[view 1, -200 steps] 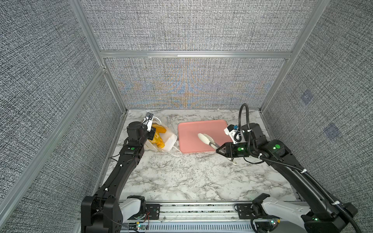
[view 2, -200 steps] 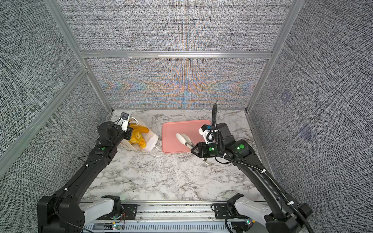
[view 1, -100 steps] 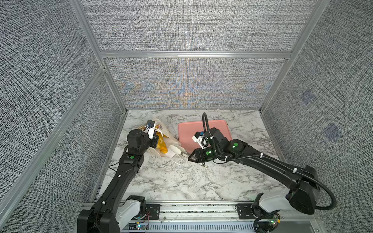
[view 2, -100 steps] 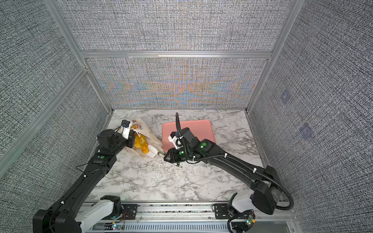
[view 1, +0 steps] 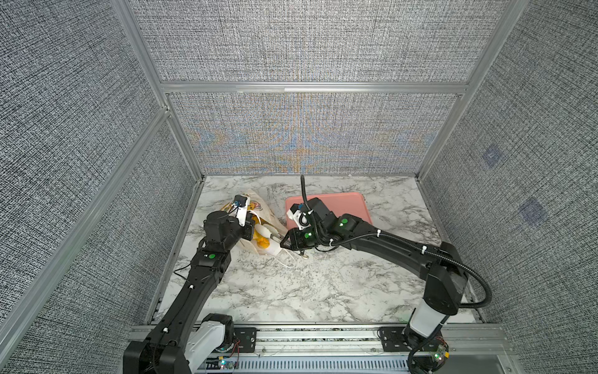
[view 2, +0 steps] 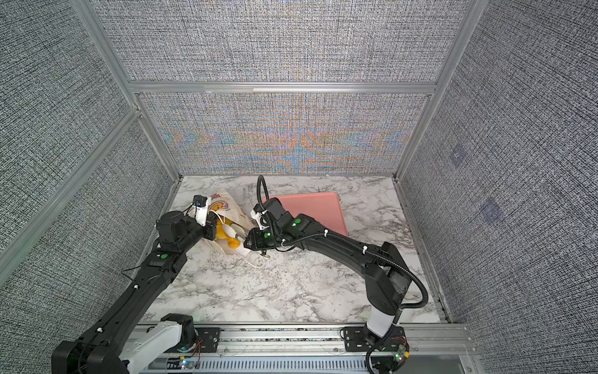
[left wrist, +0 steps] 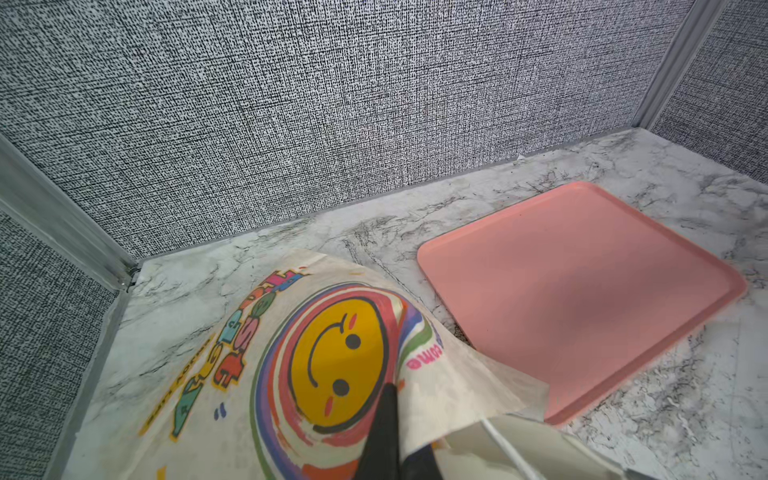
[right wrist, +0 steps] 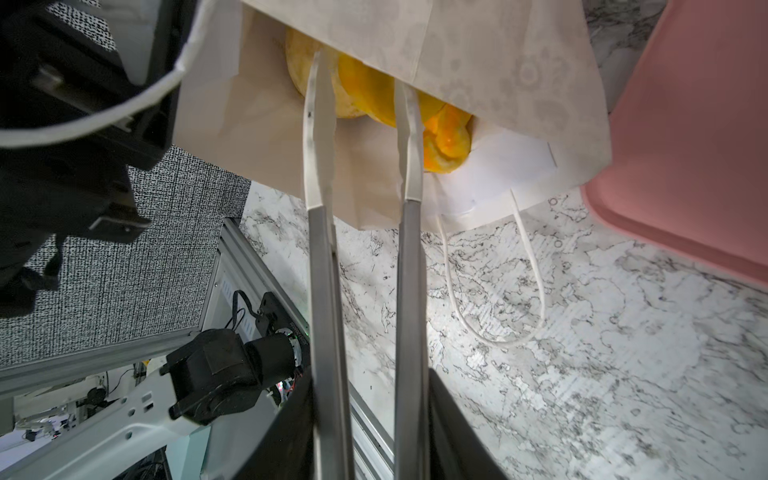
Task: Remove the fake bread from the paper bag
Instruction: 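Tip the bag over with the left gripper while the right brings tongs near, then insert the tongs into the bag opening and pinch a yellow bread piece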
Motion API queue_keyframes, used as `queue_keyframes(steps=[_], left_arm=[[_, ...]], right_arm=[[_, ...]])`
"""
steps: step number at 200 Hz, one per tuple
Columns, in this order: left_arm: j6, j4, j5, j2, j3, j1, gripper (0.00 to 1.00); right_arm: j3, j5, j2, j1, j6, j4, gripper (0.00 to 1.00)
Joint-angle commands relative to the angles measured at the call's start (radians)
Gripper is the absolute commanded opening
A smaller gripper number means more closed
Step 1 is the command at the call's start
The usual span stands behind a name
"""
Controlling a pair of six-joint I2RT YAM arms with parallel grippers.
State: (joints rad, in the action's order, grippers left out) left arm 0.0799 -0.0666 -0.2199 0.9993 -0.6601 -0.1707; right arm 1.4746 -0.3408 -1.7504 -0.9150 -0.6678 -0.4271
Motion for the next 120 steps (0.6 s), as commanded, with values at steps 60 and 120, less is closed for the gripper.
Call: queue_keyframes(steps=[60, 120], left_arm=[[-0.089, -0.039, -0.027, 0.027, -0.008, -0.001, 0.0], [-0.098, -0.046, -0.037, 0.019, 0.003, -0.001, 0.0]], right_arm=[[0.031, 0.108, -0.014, -0.051, -0.018, -0.063, 0.4], [0.148, 0.167, -0.088, -0.057, -0.009, -0.127, 0.42]])
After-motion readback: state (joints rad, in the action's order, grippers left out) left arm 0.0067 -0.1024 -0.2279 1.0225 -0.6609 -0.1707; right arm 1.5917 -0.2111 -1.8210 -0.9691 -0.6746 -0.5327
